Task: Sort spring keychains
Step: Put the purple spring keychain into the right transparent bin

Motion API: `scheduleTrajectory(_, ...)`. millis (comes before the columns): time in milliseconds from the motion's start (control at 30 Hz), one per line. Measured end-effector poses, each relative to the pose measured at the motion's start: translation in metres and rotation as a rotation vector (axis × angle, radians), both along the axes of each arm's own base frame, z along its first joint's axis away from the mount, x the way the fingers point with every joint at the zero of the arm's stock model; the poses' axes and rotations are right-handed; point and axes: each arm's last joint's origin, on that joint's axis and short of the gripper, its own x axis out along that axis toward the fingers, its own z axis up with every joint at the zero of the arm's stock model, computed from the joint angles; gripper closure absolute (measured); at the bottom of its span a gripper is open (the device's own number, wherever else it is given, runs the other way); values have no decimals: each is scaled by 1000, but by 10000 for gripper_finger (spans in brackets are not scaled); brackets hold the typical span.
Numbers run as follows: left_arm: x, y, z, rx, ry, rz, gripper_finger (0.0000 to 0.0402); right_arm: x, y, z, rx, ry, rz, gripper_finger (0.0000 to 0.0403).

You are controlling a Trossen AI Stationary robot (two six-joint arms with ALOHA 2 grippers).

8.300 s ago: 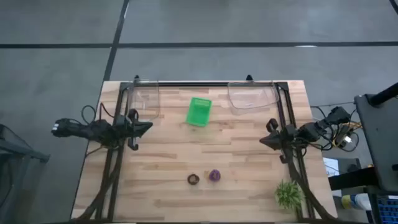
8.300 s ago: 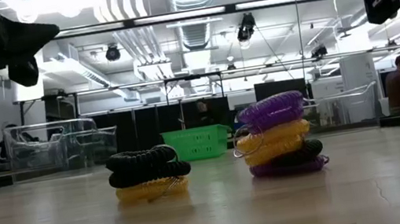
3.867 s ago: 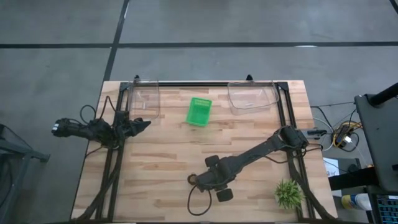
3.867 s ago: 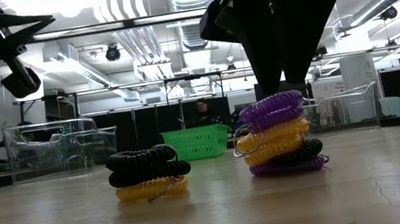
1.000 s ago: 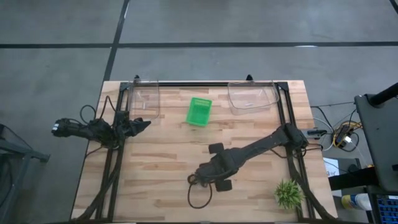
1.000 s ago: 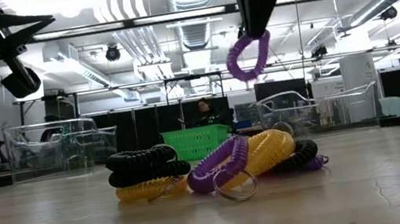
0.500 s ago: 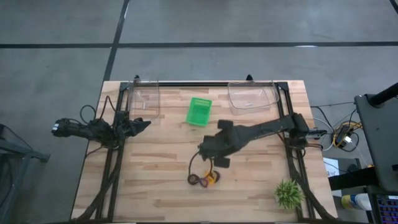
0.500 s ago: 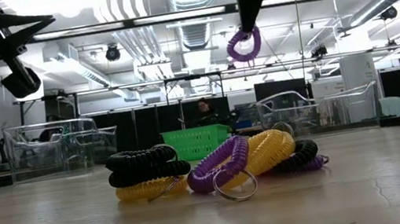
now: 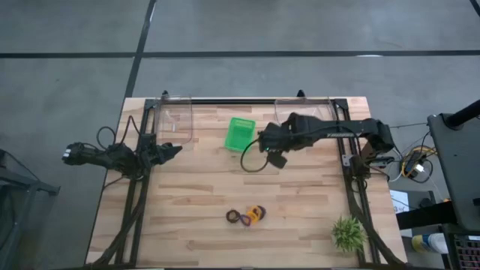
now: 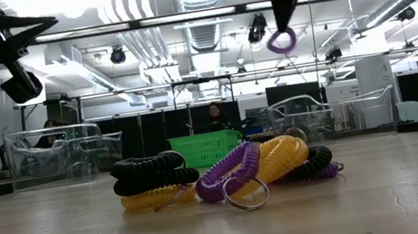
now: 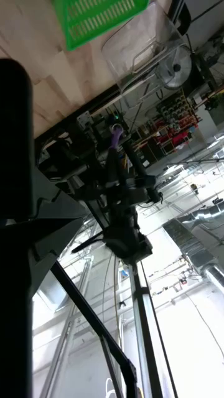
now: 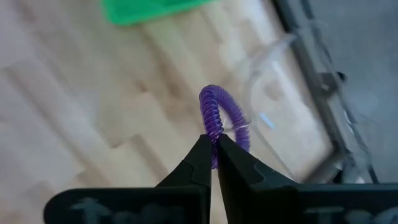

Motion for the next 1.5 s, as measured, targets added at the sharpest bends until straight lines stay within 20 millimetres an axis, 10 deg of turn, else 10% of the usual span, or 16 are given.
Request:
scheduleTrajectory(867,0,0,0,0,3,13,401,-68,-182,-60,106,-2,-221,392)
scheduleTrajectory(1500,0,0,-1,1,8,12,401,-69,-213,-114,254,92,-278,392)
